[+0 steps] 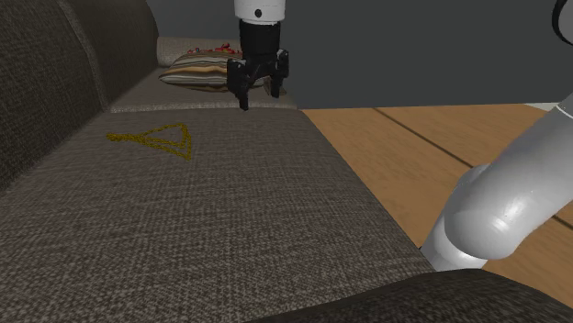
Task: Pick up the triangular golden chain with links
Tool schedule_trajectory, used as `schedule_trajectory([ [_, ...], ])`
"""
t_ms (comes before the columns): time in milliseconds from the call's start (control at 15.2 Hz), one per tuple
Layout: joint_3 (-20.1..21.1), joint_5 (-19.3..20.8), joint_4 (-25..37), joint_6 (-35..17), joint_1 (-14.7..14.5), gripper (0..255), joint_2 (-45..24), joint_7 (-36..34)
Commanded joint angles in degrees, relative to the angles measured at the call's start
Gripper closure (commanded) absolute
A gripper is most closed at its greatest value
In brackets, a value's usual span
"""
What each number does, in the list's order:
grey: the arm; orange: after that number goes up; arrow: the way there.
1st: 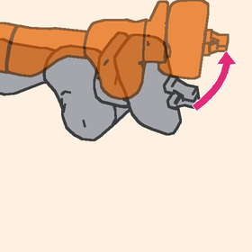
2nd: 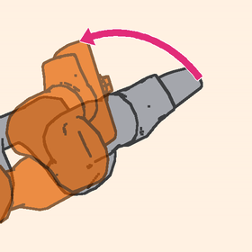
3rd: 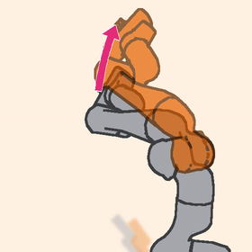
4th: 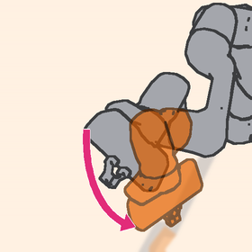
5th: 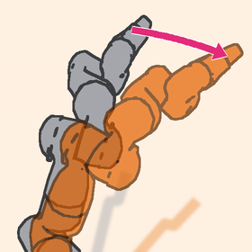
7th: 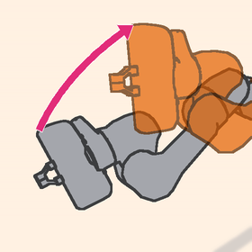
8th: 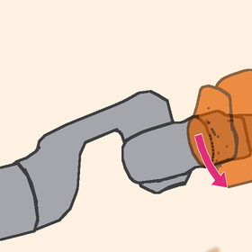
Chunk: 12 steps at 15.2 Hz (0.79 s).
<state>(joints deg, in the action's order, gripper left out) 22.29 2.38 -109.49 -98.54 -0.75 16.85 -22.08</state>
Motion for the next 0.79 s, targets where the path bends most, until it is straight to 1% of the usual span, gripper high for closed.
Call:
schedule_trajectory([
  [0,2.3,1.2,4.3,0.6,-0.1,0,-4.5,-3.8],
  [198,5.4,4.0,11.1,1.8,-0.8,0,-11.6,-9.4],
  [396,7.9,7.8,19.1,3.9,-2.5,0,-19.5,-14.9],
  [528,9.0,10.8,25.3,5.8,-4.5,0,-25.2,-18.4],
  [726,9.7,15.4,35.9,9.6,-8.7,0,-34.1,-22.7],
])
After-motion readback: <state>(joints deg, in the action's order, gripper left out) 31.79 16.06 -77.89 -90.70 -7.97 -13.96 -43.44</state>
